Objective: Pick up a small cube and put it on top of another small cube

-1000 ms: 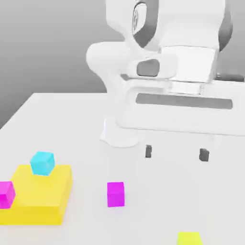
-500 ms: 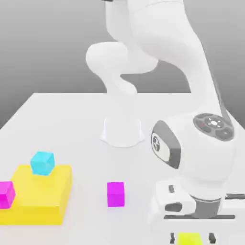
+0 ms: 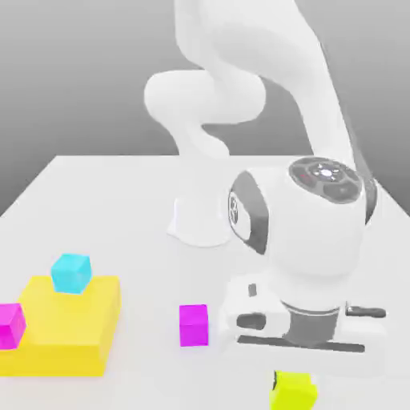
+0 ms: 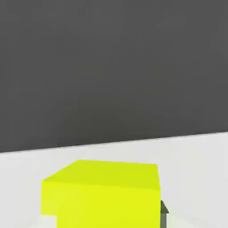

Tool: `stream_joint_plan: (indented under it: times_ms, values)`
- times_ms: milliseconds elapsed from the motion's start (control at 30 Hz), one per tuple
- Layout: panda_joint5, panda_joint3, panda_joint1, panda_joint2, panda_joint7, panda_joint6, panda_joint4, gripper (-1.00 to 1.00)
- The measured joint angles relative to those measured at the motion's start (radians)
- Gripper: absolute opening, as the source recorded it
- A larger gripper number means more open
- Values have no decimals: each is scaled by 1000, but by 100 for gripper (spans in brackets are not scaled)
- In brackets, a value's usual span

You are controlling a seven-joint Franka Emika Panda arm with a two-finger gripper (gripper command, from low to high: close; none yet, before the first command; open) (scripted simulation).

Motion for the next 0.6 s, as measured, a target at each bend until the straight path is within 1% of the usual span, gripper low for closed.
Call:
stream_joint_plan:
  times_ms: [200, 367, 400, 467, 500, 600]
  values:
    - [62, -129, -151, -104, -13, -77, -23, -100]
    - [138, -250, -295, -201, -39, -144, -42, -100]
    - [159, -277, -332, -201, -48, -142, -42, -100]
    - [194, -293, -366, -155, -66, -87, -51, -100]
    - [206, -292, -373, -127, -73, -54, -56, 100]
    - [206, -292, -373, -127, -73, -54, -56, 100]
